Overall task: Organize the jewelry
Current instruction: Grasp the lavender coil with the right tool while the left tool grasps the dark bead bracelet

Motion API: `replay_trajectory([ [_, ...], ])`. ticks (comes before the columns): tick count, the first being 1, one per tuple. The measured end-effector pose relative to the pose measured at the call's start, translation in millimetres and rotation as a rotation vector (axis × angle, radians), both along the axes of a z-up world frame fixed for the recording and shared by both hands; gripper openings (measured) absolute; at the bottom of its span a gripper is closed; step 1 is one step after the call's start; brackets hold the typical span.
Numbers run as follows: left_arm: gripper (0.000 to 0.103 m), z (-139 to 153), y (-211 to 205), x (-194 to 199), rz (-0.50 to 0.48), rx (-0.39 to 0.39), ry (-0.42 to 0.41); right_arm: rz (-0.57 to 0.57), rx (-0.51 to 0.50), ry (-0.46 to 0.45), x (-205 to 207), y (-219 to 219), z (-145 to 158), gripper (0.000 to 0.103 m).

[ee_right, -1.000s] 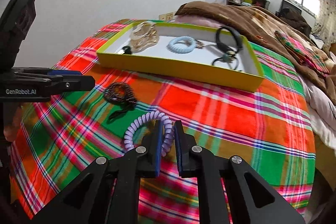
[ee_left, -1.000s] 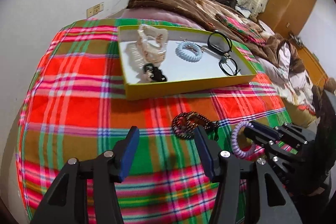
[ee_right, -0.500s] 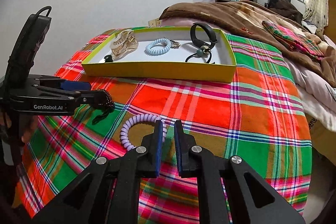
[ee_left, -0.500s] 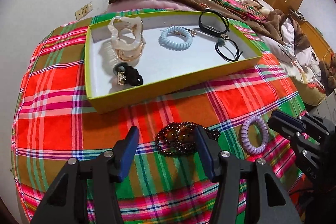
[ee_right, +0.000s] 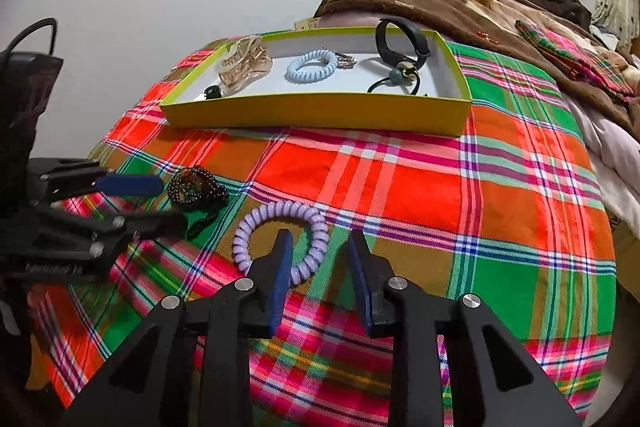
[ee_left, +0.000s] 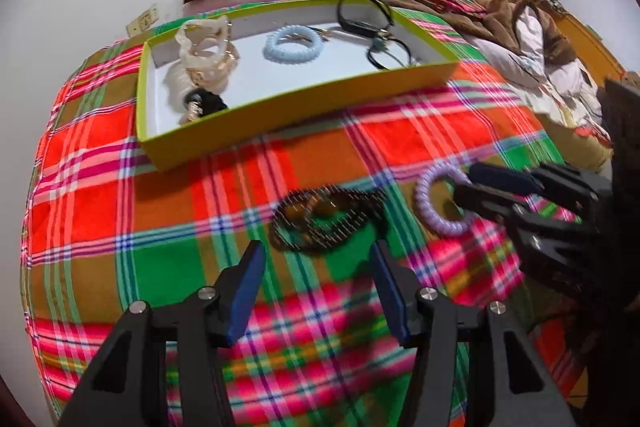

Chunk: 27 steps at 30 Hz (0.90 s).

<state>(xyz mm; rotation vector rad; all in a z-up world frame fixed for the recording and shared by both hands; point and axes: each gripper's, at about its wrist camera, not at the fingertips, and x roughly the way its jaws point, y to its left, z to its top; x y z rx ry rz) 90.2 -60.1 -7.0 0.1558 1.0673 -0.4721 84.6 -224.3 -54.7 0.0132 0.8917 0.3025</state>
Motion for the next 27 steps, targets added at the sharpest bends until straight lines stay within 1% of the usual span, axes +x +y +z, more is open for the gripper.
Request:
replay_trajectory([
  [3,0.056,1.8,0.4,-3.0,-0.014,-0.011,0.0,0.006,-0.045,-0.007,0.0,5.7,-0.6,0.029],
  [6,0.056,7.8,6.9,3.7,0.025,-0.021,-0.027,0.008,-0.099,-0.01,-0.9,10.9,-0.9,0.029],
  [9,0.056,13.0,13.5,14.6,0.042,-0.031,-0.042,0.001,-0.137,-0.016,-2.1,12.7,-1.0,0.029],
  [12,0.056,10.7,12.6,26.0,0.055,0.006,-0.05,-0.033,-0.162,-0.024,-2.0,8.7,-0.8,0.028],
  [14,0.056,8.6,10.5,31.3,0.058,0.035,-0.053,-0.047,-0.164,-0.025,-2.0,5.1,-0.3,0.012],
  [15,0.056,7.7,7.8,31.4,0.044,0.048,-0.06,-0.053,-0.166,-0.025,-2.2,3.1,-0.1,0.012],
  [19,0.056,-0.3,-6.2,28.1,-0.039,0.099,-0.039,-0.071,-0.159,-0.023,-3.5,-5.3,1.0,0.011],
  [22,0.056,-1.1,-12.1,24.2,-0.069,0.107,-0.043,-0.071,-0.144,-0.022,-3.4,-9.0,1.2,0.011],
  [25,0.057,-1.5,-17.5,28.1,-0.082,0.113,-0.041,-0.068,-0.138,-0.022,-2.6,-9.2,1.3,0.011],
  [27,0.057,-2.1,-25.8,28.6,-0.109,0.158,-0.061,-0.067,-0.134,-0.021,-2.0,-9.6,1.3,0.011],
])
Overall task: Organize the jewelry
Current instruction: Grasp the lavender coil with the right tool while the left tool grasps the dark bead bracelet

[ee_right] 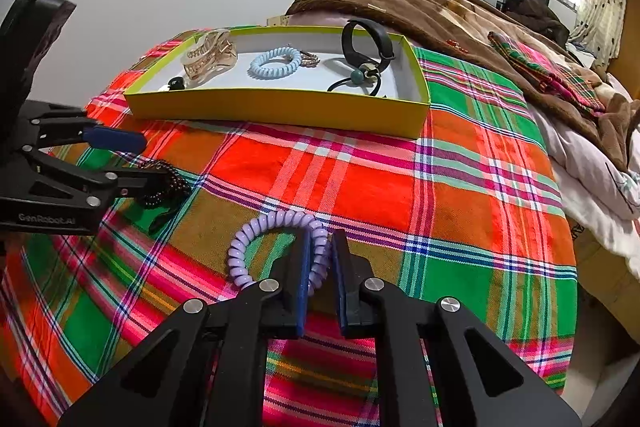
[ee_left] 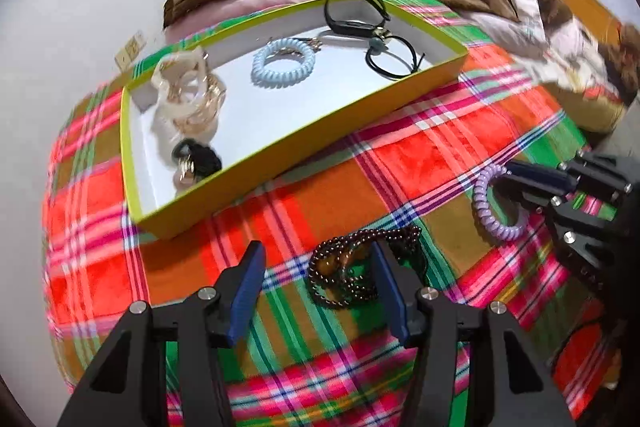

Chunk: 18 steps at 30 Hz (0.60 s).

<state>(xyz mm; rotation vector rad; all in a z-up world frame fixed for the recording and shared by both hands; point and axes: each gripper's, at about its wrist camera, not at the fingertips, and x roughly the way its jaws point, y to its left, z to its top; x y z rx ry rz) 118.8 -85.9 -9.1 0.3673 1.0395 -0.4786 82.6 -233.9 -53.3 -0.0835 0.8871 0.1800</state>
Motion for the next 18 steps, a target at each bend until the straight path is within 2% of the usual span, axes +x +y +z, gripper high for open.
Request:
replay_trajectory([
  [5,0.057,-1.2,-7.8,0.9,-0.036,-0.017,-0.007,-0.005,0.015,0.002,0.7,-2.7,-0.3,0.011],
  [8,0.052,-1.6,-9.3,-0.2,-0.04,-0.033,-0.002,-0.006,0.022,0.002,1.0,-3.3,-0.2,0.011],
  [10,0.039,-1.2,-10.9,-2.9,-0.052,-0.048,0.003,-0.007,0.027,0.003,1.0,-4.0,-0.2,0.011],
  [12,0.03,-0.8,-12.6,-5.0,-0.06,-0.062,0.004,-0.008,0.028,0.003,0.8,-4.3,0.1,0.011],
  [16,0.018,-0.4,-14.0,-8.3,-0.058,-0.077,-0.002,-0.011,0.026,0.0,0.7,-4.9,0.3,0.011],
  [18,0.018,-0.4,-13.0,-8.5,-0.054,-0.094,-0.001,-0.016,0.029,-0.001,0.8,-5.8,0.6,0.011],
])
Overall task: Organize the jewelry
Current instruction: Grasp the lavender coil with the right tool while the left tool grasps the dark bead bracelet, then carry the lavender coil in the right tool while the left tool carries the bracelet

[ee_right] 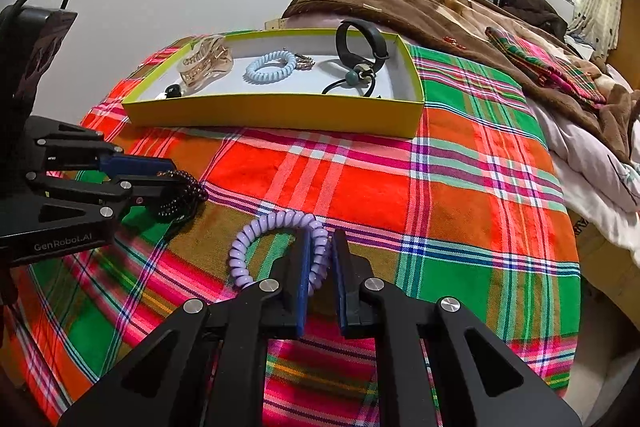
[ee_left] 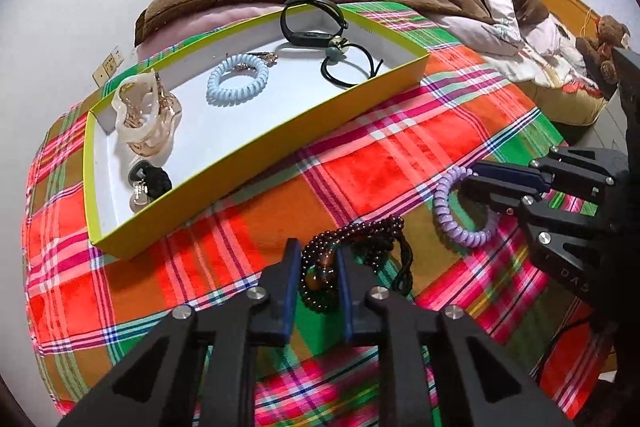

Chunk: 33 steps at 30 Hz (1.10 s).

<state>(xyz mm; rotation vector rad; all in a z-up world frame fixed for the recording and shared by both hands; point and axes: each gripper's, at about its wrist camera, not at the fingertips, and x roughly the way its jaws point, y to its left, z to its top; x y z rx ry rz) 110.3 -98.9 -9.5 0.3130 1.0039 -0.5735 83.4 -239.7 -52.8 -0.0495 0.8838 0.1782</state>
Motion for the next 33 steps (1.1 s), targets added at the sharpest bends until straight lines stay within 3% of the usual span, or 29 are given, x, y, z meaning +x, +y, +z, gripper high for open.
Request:
replay_trajectory([
  [1,0.014,-0.1,0.5,-0.3,0.005,-0.003,-0.001,-0.003,0.0,0.0,0.1,-0.6,0.1,0.011],
  [9,0.012,2.2,7.9,-2.8,0.073,-0.052,0.005,-0.018,0.009,-0.016,-2.5,-2.5,2.7,0.011],
  [11,0.006,4.2,10.7,-3.1,0.084,-0.067,0.004,-0.02,0.016,-0.021,-3.5,-3.7,3.7,0.01],
  [33,0.006,29.7,39.3,-9.0,0.197,-0.162,-0.056,-0.022,0.041,-0.086,-12.6,-0.6,24.1,0.01],
])
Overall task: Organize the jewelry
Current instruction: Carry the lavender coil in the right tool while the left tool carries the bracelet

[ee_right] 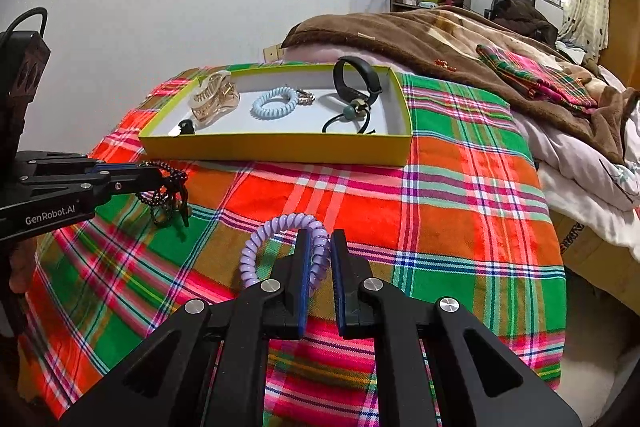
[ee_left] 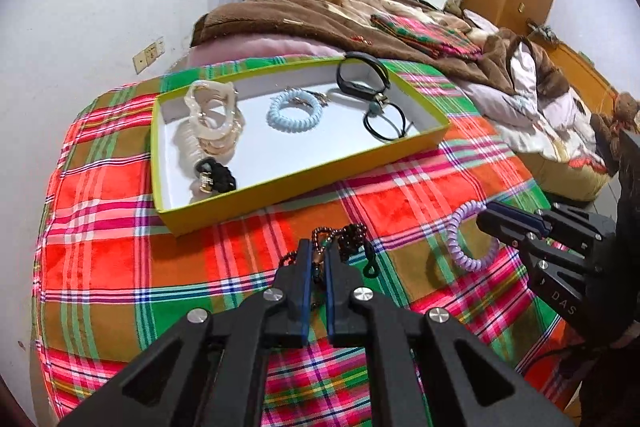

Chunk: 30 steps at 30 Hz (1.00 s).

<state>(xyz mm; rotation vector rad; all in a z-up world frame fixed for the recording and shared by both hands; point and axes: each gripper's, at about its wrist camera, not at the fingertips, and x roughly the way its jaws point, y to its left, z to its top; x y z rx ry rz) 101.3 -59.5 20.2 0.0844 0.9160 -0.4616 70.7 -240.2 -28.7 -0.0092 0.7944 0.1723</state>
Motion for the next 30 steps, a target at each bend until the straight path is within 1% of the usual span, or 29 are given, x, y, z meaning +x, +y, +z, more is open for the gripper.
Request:
replay_trajectory([
  [8,0.006,7.2,7.1,-0.8,0.016,-0.01,-0.014,-0.001,0.012,-0.032,-0.8,-0.8,11.2,0.01],
  [17,0.006,24.5,13.1,3.9,0.035,-0.044,-0.04,0.003,0.021,-0.07,3.3,-0.2,28.7,0.01],
  [20,0.006,30.7,15.6,6.8,0.038,-0.064,-0.048,-0.001,0.025,-0.084,6.9,-0.9,35.7,0.01],
  [24,0.006,37.1,17.0,11.8,0.046,-0.071,-0.06,-0.002,0.026,-0.104,12.3,-0.2,43.7,0.01],
  [30,0.006,46.2,17.6,25.8,0.057,-0.089,-0.074,-0.006,0.035,-0.123,29.8,2.0,53.8,0.01],
])
